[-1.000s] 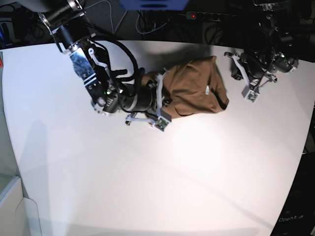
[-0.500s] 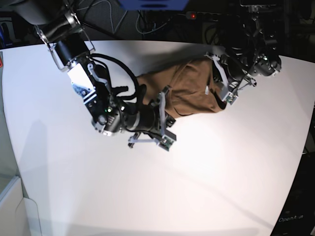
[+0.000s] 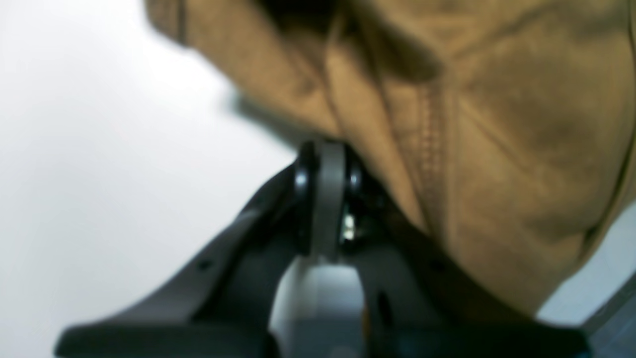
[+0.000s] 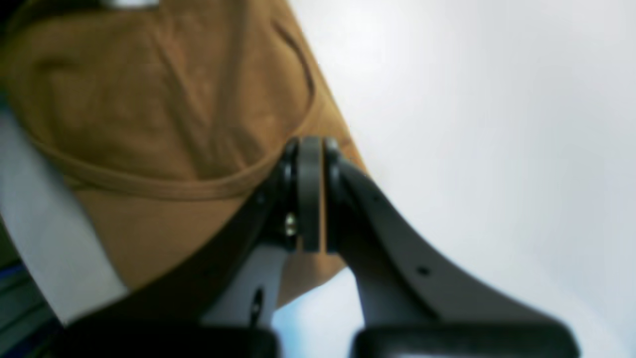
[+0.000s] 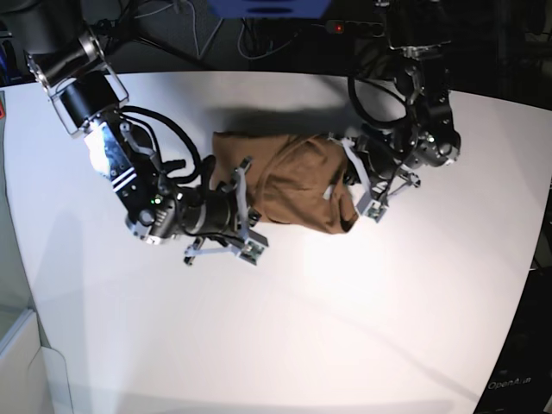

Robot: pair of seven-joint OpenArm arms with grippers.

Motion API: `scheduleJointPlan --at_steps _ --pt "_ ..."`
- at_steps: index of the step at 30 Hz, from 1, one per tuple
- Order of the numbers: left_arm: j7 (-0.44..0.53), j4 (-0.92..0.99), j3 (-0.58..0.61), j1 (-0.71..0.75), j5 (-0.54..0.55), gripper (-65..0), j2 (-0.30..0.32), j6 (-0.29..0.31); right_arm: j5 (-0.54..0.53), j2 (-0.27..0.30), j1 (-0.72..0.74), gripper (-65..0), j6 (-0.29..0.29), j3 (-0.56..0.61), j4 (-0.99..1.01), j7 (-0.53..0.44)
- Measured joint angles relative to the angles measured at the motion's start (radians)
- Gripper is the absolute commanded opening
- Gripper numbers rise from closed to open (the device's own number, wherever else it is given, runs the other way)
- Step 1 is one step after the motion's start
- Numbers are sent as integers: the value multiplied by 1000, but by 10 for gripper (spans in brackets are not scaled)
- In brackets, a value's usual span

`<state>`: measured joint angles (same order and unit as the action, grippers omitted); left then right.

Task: Fold the T-shirt properly
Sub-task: 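Hold the bundle with both grippers and flatten it on the table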

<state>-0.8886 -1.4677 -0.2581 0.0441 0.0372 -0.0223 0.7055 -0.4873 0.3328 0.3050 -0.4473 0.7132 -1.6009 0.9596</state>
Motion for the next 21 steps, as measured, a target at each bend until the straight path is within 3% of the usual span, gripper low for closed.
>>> scheduleJointPlan --at_steps 8,12,16,21 --pt "59 183 0 -163 -64 -625 -33 5 -2 105 -6 -649 0 1 0 -50" --pt "-2 183 -37 -195 -70 -625 -32 3 -7 139 16 -649 -3 2 18 -56" --pt "-40 157 -24 -188 -64 -625 40 2 -1 156 64 -649 1 0 106 -113" --pt "-29 144 64 -162 -64 -625 58 -18 -5 146 75 -649 -89 9 205 -174"
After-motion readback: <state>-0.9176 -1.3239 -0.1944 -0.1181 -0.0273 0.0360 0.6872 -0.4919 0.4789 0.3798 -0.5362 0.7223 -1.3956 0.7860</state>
